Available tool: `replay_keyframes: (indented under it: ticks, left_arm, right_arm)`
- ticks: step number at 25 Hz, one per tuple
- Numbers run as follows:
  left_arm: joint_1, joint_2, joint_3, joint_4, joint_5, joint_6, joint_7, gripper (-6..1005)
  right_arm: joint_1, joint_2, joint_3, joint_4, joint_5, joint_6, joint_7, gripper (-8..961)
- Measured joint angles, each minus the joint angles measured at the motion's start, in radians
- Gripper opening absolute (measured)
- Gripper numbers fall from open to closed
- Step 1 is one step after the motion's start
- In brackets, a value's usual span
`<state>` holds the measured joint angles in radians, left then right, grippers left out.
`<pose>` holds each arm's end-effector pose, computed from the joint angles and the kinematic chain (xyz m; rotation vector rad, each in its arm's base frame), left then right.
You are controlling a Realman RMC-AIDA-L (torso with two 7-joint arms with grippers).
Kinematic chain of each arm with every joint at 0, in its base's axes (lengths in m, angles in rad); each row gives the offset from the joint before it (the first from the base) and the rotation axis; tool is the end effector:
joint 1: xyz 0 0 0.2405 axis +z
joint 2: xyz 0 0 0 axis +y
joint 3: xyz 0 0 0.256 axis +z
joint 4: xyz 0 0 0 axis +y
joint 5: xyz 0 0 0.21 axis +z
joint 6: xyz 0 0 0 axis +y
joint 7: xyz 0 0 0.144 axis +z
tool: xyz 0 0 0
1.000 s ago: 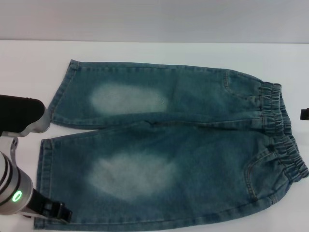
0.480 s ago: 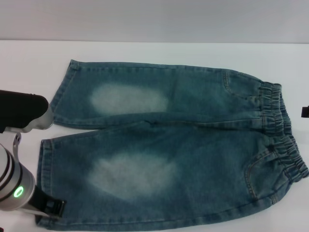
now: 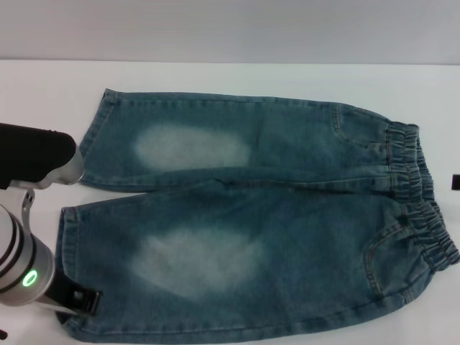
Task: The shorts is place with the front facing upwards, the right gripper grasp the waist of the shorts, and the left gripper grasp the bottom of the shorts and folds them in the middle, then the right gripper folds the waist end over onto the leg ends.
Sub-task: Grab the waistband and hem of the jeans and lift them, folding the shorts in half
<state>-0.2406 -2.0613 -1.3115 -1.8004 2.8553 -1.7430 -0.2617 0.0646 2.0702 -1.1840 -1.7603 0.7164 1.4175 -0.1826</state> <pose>-0.2079 0.2509 -0.0046 -1.9651 -1.4769 0.6811 0.2646 0.2826 0.0945 -1.8791 1.5720 0.1078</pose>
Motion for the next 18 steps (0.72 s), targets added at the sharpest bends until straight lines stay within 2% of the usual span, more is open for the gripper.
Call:
replay_keyframes:
  ticks: [9, 18]
  left_arm:
    - [-0.002, -0.001, 0.007, -0.003, -0.001, 0.001, 0.006, 1]
    - [-0.010, -0.002, 0.010, -0.005, 0.000, 0.008, 0.011, 1]
  right_arm:
    - [-0.024, 0.000, -0.004, 0.031, -0.012, 0.033, -0.006, 740]
    - [-0.011, 0.004, -0.017, 0.120, -0.011, 0.014, -0.029, 730]
